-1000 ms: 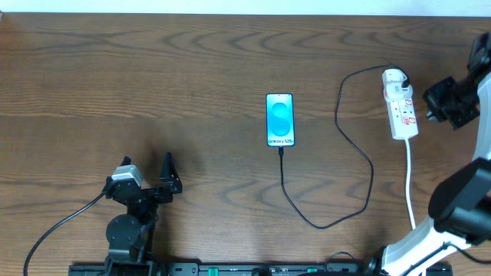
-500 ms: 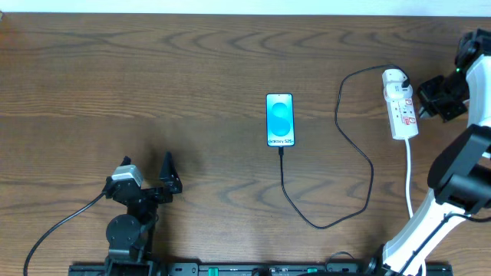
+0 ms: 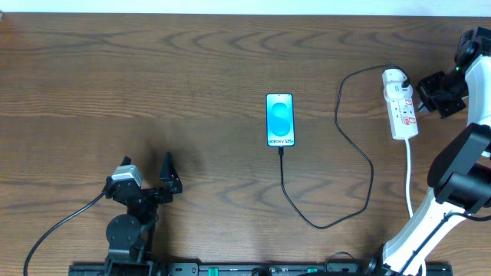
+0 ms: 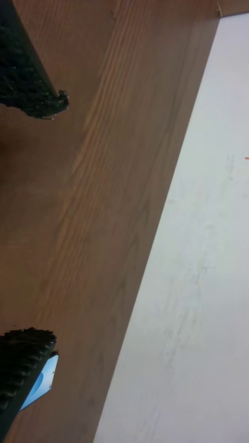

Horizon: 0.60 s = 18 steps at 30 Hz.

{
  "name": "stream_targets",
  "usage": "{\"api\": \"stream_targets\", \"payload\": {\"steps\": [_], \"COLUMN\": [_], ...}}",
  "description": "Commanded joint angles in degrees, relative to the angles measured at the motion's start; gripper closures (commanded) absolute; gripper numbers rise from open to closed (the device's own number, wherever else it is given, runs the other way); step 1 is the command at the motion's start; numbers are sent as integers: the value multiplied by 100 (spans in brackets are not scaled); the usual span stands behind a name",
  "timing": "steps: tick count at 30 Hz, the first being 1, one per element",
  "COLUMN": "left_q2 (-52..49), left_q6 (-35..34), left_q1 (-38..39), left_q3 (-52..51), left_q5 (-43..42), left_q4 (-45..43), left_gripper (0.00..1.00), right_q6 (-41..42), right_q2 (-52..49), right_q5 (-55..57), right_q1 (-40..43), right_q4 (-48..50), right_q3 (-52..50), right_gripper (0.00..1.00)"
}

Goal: Plug charger to phone and switch on socket
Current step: 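Press the power strip switch down with the right gripper tip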

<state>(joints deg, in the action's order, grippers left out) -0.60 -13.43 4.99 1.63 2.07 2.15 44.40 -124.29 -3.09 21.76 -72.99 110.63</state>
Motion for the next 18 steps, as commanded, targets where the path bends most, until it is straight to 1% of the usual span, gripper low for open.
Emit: {"api": "stream_targets", "payload": {"steps": [1, 10, 18], "left_q2": [0, 0, 0], "left_q6": [74, 74, 74], "left_q1": [17, 17, 17], "left_q3": [-140, -140, -140], "left_q5": [98, 98, 101], "left_q4": [164, 164, 164], "left_gripper": [1, 1, 1], "right_q6": [52, 33, 66], "right_q2": [15, -57, -326], "right_q5": [-2, 111, 229], "right_q1": [31, -22, -61], "right_q4": [37, 269, 452], "right_q3": [101, 101, 101], "right_gripper": [99, 99, 99]}}
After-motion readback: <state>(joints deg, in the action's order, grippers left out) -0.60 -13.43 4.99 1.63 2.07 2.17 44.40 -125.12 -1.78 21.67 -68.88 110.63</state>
